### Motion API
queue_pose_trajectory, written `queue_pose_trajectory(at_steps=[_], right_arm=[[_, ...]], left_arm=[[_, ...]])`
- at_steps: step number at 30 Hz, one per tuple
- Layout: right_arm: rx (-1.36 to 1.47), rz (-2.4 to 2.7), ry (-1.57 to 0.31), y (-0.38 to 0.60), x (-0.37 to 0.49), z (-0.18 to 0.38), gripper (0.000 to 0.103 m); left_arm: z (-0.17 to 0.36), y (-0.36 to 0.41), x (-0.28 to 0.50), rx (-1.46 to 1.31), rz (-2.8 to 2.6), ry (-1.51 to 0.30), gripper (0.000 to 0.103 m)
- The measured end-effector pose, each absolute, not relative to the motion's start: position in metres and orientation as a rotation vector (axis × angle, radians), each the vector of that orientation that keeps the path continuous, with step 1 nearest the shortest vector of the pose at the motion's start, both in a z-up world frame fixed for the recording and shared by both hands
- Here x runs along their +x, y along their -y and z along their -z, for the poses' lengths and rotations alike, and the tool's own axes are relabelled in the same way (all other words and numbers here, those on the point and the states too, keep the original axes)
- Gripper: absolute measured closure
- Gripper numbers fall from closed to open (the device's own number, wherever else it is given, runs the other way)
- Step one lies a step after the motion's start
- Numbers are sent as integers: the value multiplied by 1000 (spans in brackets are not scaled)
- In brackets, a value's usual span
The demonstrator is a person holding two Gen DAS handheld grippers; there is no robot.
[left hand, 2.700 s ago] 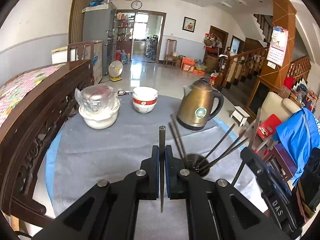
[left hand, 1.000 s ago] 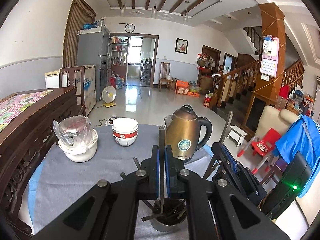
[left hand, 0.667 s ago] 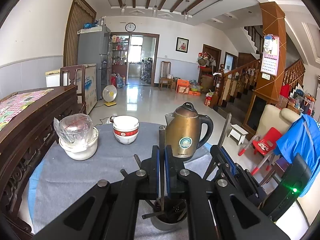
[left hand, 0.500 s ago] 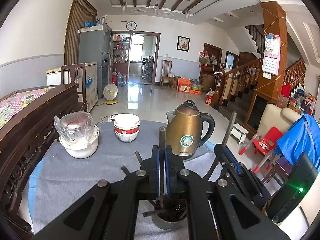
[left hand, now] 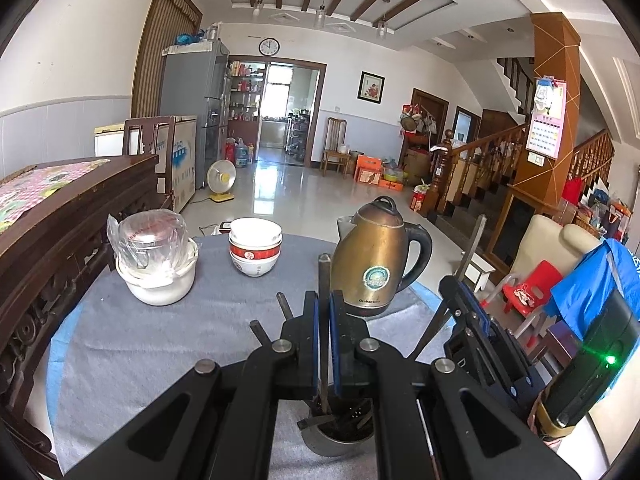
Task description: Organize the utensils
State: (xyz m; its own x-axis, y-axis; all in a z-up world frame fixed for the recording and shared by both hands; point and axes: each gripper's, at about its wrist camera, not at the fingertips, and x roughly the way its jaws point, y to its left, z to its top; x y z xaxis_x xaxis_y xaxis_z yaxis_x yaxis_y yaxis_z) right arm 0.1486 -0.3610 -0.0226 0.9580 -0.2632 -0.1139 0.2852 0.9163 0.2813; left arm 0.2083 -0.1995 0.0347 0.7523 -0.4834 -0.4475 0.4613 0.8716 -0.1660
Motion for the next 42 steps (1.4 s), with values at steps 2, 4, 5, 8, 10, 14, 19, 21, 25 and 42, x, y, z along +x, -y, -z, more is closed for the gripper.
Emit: queue_pose_trajectory(at_steps=[2, 4, 5, 8, 10, 14, 19, 21, 25, 42], right_arm=[[303, 277, -76, 362, 148, 23, 96], [303, 278, -79, 364, 148, 23, 96], [303, 285, -75, 364, 148, 23, 96], [322, 290, -62, 366, 146, 23, 96], [313, 288, -62, 365, 147, 22, 96], [312, 268, -84, 362, 148, 26, 96], [312, 244, -100, 359, 143, 29, 96], [307, 224, -116, 356, 140, 32, 95], [296, 200, -141, 351, 133, 36, 95], [377, 123, -180, 350, 83, 52, 34]], left_arm=[[-31, 199, 210, -45, 514, -508, 98], [-28, 199, 210, -47, 515, -515, 98], [-27, 199, 211, -48, 514, -518, 98], [-23, 199, 210, -48, 512, -520, 98], [-22, 198, 209, -43, 510, -515, 98], [-21, 194, 209, -45, 509, -518, 98], [-19, 192, 208, -30, 506, -513, 97], [-19, 192, 207, -23, 509, -514, 97], [-19, 189, 206, -13, 509, -520, 96], [-22, 144, 167, 103, 374, -432, 31]])
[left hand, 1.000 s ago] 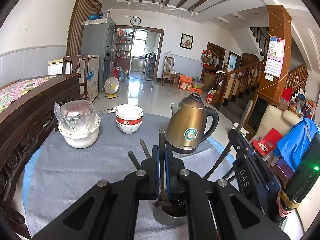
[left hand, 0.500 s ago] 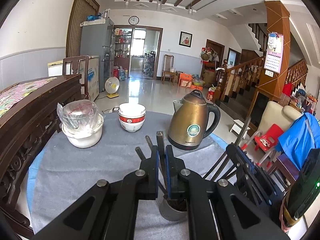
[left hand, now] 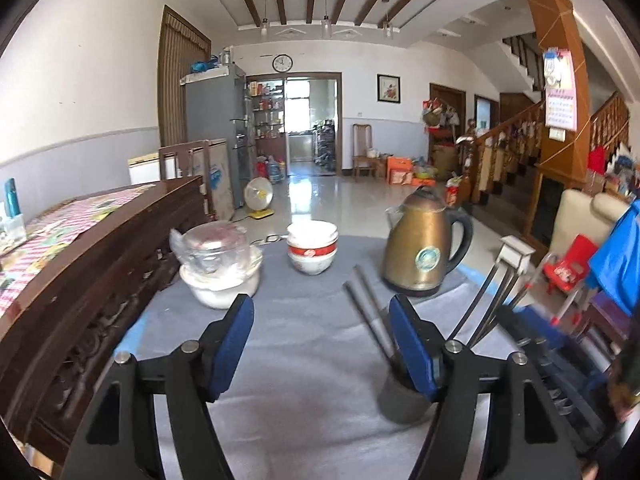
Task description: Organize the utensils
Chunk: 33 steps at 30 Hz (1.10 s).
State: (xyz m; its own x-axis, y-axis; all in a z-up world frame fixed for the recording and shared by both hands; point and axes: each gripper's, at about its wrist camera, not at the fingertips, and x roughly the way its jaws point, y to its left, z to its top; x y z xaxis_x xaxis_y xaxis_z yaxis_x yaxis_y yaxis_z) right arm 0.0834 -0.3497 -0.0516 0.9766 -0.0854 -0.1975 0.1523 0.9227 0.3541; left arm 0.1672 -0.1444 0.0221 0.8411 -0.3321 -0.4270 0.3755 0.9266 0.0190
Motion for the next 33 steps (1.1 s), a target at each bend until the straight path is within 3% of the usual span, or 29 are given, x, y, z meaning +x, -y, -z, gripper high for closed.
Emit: queue_pose_trajectory(at_steps=[2, 8, 14, 33], right_arm=[[362, 136, -156, 347, 75, 49, 34], [327, 188, -166, 344, 57, 44, 34], [318, 214, -221, 339, 41, 40, 34], [273, 226, -266, 291, -35, 24, 34]], left_arm=[[-14, 141, 164, 134, 355, -458, 24], [6, 126, 159, 125, 343, -545, 15], [17, 122, 152, 129, 322, -608, 15], [0, 99, 76, 199, 260, -530, 13]])
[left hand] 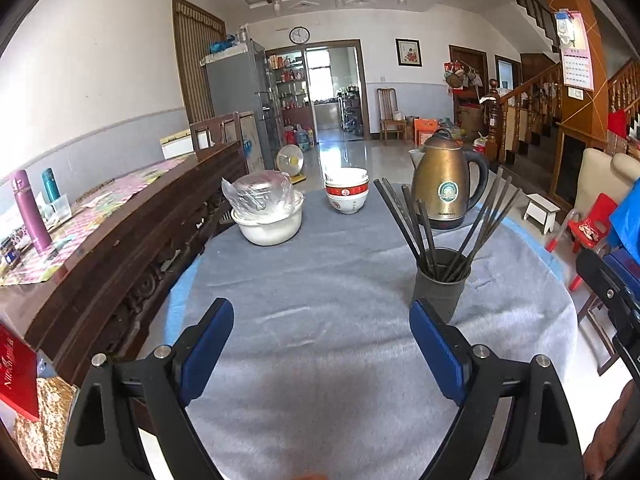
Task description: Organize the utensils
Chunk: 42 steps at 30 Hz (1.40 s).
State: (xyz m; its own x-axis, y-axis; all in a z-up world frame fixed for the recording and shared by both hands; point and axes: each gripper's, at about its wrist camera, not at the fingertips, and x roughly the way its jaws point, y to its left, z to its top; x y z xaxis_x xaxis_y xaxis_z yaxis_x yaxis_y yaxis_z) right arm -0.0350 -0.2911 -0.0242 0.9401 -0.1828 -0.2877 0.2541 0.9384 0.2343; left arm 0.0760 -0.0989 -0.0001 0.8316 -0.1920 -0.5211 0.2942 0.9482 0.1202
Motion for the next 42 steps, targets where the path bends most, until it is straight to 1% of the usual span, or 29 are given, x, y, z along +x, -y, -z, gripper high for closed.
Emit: queue_pose_trajectory(at_steps=[10, 13, 29, 42], right_arm=[[273, 230, -296, 268, -77, 11, 34], [260, 230, -310, 261, -90, 10, 34], [256, 263, -336, 236, -107, 7, 34], [267, 275, -353, 238, -105, 9, 34]], left_arm=[[-11, 82, 37, 221, 229, -505, 11], [-12, 77, 26, 224, 239, -495, 6], [-9, 62, 6, 271, 199, -479, 6], [-8, 59, 7, 273, 190, -478, 6]])
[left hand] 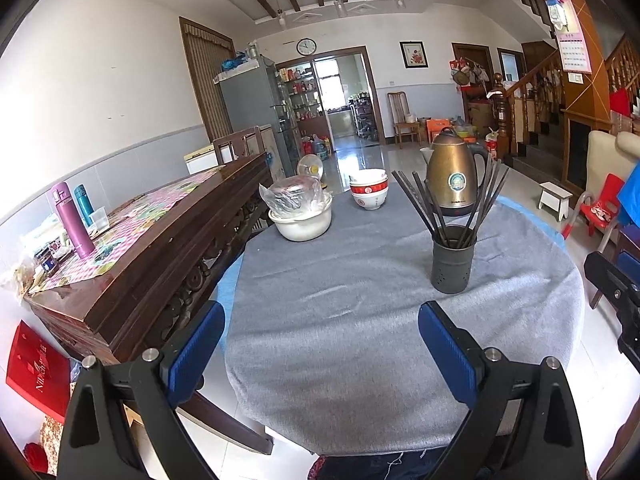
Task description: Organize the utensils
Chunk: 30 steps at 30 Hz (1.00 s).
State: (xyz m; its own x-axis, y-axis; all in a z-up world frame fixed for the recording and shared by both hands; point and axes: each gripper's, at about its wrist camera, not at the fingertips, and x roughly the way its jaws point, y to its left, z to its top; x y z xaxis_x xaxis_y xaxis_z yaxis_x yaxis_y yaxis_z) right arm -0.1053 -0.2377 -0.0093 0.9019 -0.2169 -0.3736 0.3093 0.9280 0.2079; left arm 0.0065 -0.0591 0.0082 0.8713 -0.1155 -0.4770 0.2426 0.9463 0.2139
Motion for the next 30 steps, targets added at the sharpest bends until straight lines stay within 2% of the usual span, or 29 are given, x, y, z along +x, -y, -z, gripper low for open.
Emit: queue_pose_trajectory(at_steps=[30], right_arm=[[267, 276, -346, 236, -106, 10, 34]], left_arm=[[-9, 56, 7, 259, 189, -476, 6]])
